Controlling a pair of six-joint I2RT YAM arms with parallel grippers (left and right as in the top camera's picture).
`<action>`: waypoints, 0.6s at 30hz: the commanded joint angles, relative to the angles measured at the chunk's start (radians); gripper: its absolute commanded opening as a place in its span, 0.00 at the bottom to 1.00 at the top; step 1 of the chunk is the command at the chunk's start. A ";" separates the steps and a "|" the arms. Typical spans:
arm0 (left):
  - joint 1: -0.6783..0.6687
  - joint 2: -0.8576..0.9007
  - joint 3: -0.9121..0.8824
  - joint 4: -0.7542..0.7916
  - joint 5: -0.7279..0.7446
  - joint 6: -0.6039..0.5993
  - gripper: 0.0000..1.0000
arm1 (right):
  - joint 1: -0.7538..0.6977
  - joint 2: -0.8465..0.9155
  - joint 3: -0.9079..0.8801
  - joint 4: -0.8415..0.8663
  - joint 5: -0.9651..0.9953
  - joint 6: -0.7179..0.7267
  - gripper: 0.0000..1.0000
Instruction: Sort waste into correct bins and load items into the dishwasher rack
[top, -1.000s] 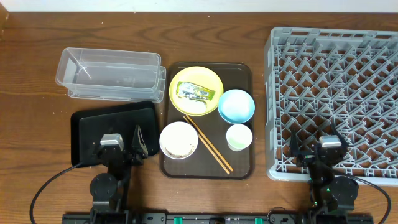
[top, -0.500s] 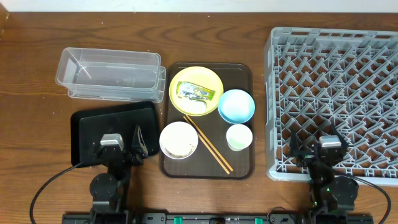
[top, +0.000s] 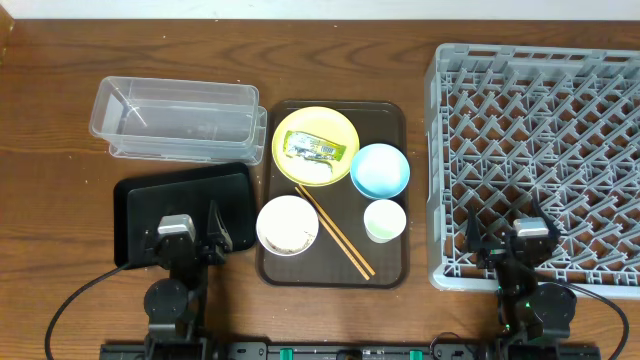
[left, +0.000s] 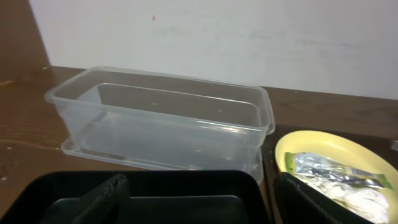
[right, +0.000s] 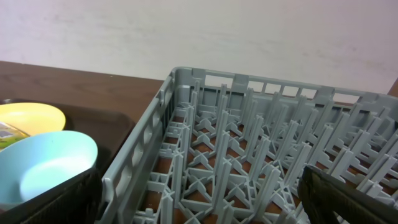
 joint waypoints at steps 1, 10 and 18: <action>0.005 -0.007 -0.024 -0.026 -0.060 0.024 0.77 | 0.014 -0.007 -0.001 -0.003 -0.012 -0.010 0.99; 0.005 -0.007 -0.024 -0.006 -0.021 -0.145 0.77 | 0.014 -0.007 -0.001 -0.004 -0.014 -0.006 0.99; 0.005 0.013 0.044 -0.081 0.034 -0.198 0.77 | 0.014 -0.006 0.001 -0.004 -0.011 0.074 0.99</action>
